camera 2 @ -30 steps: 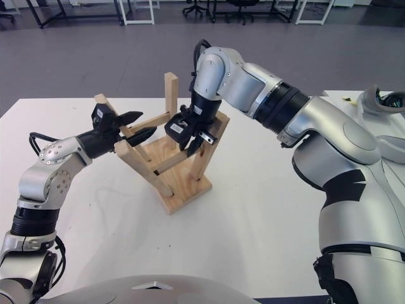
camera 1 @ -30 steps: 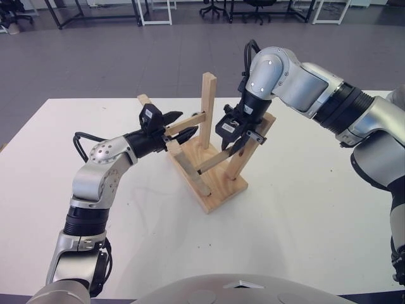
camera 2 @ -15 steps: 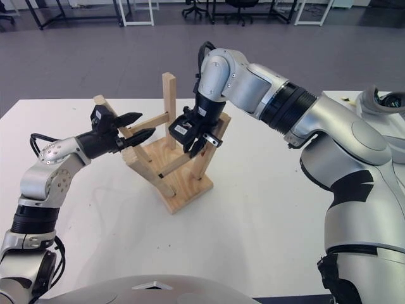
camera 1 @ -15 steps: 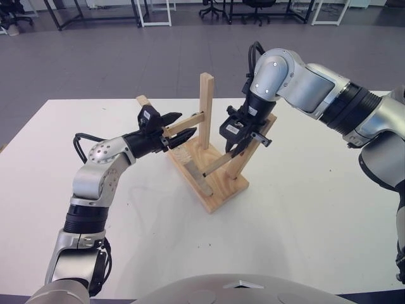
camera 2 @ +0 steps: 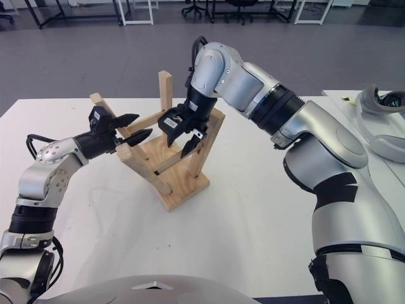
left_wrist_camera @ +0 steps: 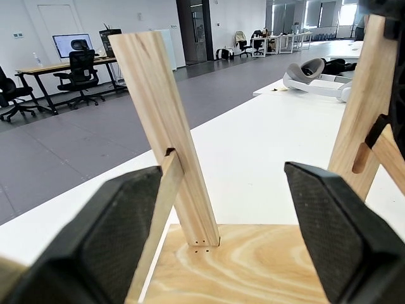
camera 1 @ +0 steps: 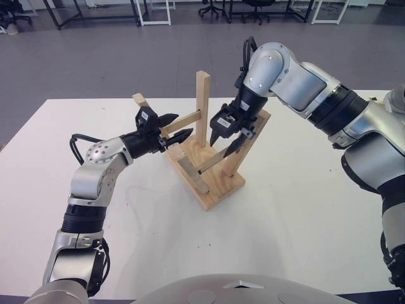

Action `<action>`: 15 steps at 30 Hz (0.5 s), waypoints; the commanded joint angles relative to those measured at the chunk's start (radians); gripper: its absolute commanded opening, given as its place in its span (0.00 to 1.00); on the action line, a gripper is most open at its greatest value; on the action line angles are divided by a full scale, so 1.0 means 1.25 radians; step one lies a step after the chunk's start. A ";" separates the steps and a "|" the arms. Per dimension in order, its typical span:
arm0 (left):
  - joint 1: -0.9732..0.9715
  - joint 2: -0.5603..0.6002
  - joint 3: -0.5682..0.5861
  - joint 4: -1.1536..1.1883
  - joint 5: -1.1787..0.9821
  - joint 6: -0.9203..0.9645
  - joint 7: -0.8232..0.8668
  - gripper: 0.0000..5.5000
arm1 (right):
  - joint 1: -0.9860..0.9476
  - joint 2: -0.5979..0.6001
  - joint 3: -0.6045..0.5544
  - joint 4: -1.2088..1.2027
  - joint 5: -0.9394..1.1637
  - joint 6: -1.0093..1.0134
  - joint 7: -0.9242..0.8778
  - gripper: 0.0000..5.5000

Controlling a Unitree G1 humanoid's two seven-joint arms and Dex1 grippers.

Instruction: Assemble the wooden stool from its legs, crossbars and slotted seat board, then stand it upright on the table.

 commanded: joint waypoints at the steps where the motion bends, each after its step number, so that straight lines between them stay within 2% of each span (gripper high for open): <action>1: -0.002 0.012 0.014 0.003 0.014 0.007 0.011 0.65 | -0.025 0.008 -0.061 0.033 0.004 0.001 0.004 0.52; 3: -0.006 0.008 0.024 -0.001 0.013 0.004 0.024 0.65 | -0.053 -0.002 -0.121 0.047 0.058 0.041 0.004 0.56; 6: -0.007 0.000 0.050 -0.017 0.023 -0.003 0.073 0.65 | -0.080 -0.005 -0.261 0.096 0.089 0.101 -0.005 0.56; 9: -0.003 -0.030 0.105 -0.095 0.009 0.011 0.177 0.65 | -0.016 -0.002 -0.407 0.029 0.073 0.189 -0.216 0.56; 11: 0.009 -0.060 0.132 -0.164 -0.022 0.035 0.233 0.65 | 0.104 0.010 -0.500 -0.184 0.111 0.355 -0.402 0.56; 15: 0.037 -0.082 0.157 -0.272 -0.066 0.074 0.296 0.65 | 0.323 0.179 -0.647 -0.612 0.241 0.724 -0.808 0.56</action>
